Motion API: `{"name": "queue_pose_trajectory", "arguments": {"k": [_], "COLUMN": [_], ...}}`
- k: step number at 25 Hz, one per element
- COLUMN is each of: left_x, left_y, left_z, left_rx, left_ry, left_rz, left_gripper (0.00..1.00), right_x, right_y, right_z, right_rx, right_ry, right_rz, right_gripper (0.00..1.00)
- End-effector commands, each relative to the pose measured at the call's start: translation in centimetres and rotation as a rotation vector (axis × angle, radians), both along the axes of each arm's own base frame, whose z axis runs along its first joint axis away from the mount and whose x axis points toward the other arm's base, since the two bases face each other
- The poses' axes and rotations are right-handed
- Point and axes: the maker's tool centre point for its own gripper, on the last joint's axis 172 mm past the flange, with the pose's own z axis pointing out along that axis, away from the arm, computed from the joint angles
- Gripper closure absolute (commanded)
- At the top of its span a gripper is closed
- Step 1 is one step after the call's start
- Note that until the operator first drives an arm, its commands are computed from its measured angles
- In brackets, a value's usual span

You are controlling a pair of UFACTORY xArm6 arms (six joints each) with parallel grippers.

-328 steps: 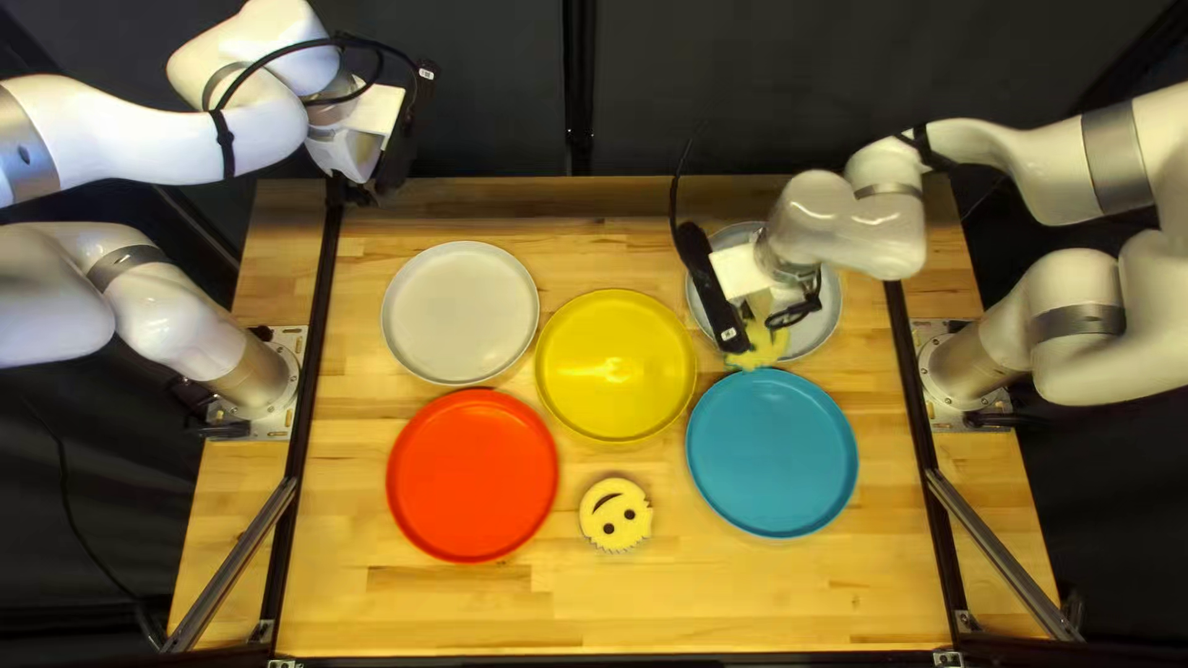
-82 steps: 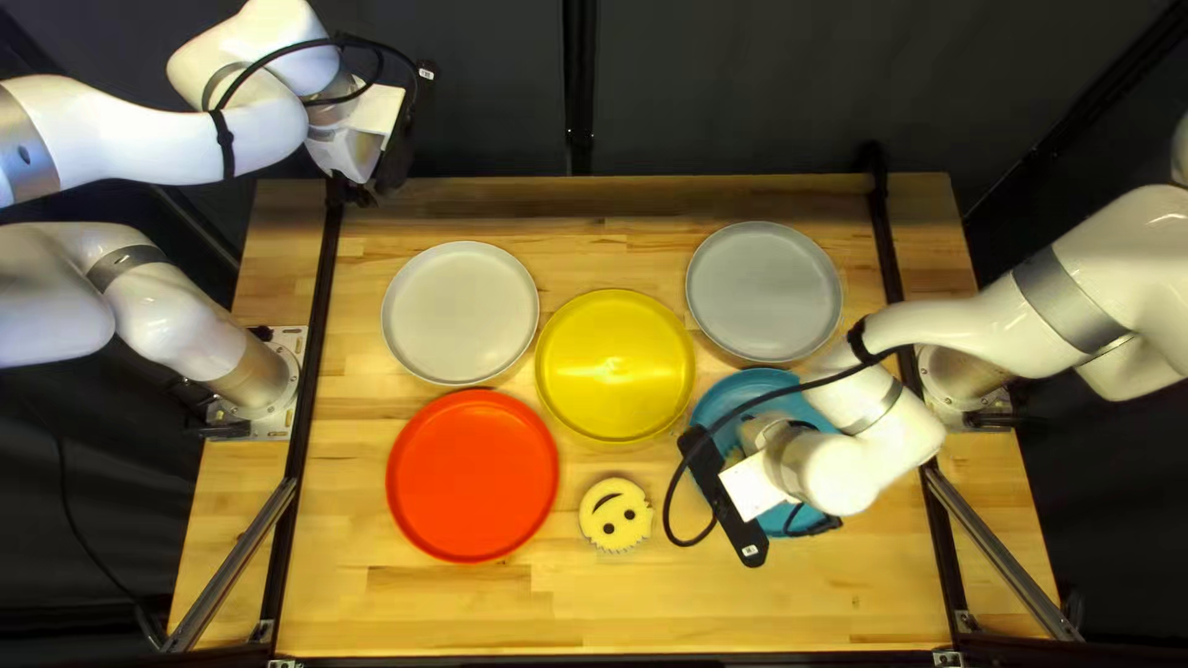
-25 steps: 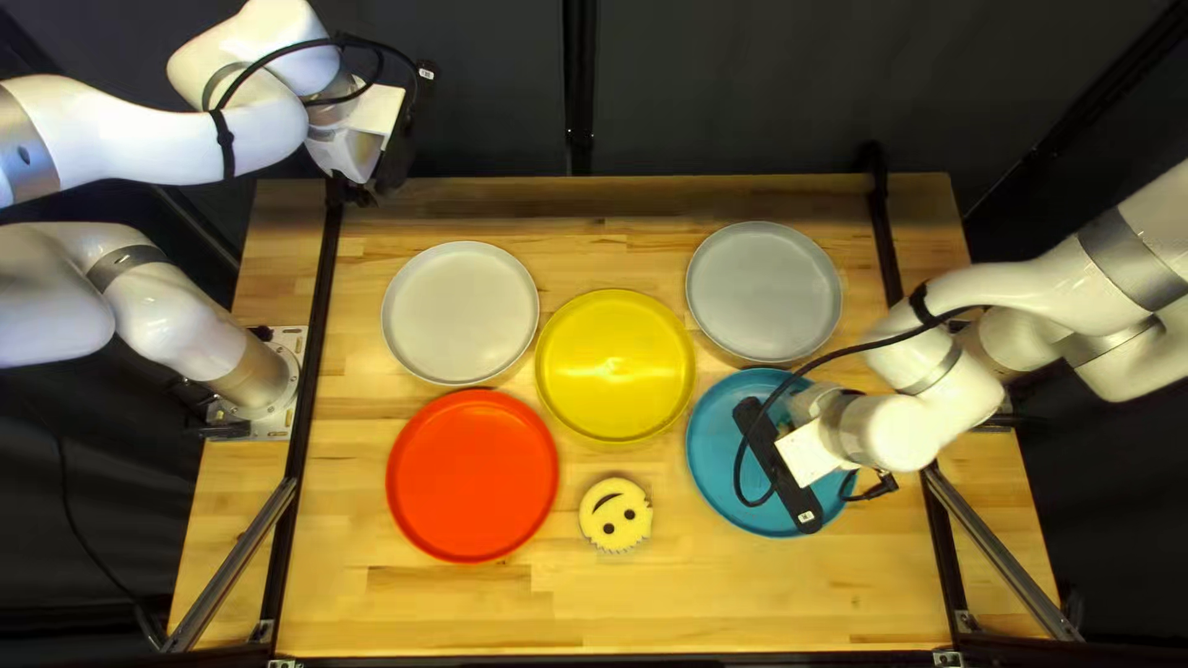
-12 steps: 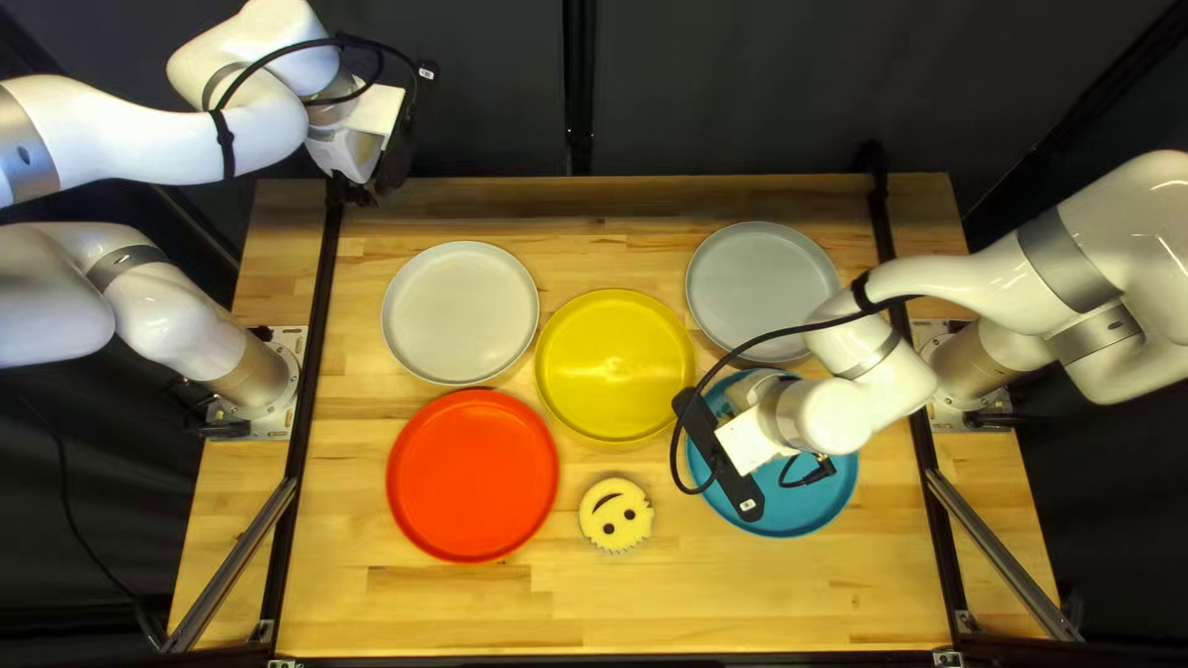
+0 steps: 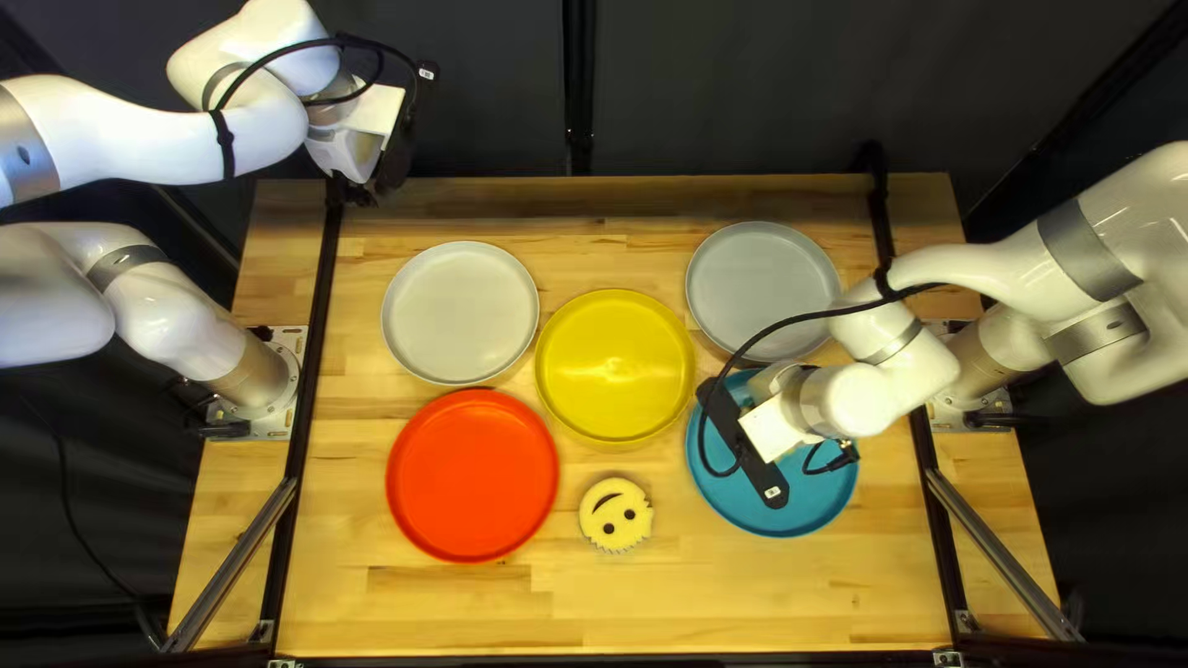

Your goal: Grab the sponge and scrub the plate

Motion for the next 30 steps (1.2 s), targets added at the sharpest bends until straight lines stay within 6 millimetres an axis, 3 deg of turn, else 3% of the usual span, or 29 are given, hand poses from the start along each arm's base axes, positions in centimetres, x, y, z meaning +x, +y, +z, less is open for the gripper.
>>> {"name": "queue_pose_trajectory", "arguments": {"k": [1,5,12,17,23,30], "left_x": [0.0,0.0,0.0,0.0,0.0,0.0], "left_y": [0.0,0.0,0.0,0.0,0.0,0.0], "left_z": [0.0,0.0,0.0,0.0,0.0,0.0], "left_rx": [0.0,0.0,0.0,0.0,0.0,0.0], "left_ry": [0.0,0.0,0.0,0.0,0.0,0.0], "left_rz": [0.0,0.0,0.0,0.0,0.0,0.0], "left_gripper": [0.0,0.0,0.0,0.0,0.0,0.0], "right_x": [-1.2,-0.2,4.0,5.8,5.1,1.7], "right_y": [-0.7,-0.6,-0.9,-1.7,-2.3,-2.3], "right_z": [0.0,0.0,0.0,0.2,-0.3,-1.0], "right_rx": [0.004,0.006,0.009,0.009,0.013,0.022], "right_ry": [0.019,0.016,-0.016,-0.032,-0.029,-0.008], "right_rz": [-0.022,-0.026,-0.001,0.014,0.014,-0.004], "right_gripper": [1.0,1.0,1.0,1.0,1.0,1.0]}}
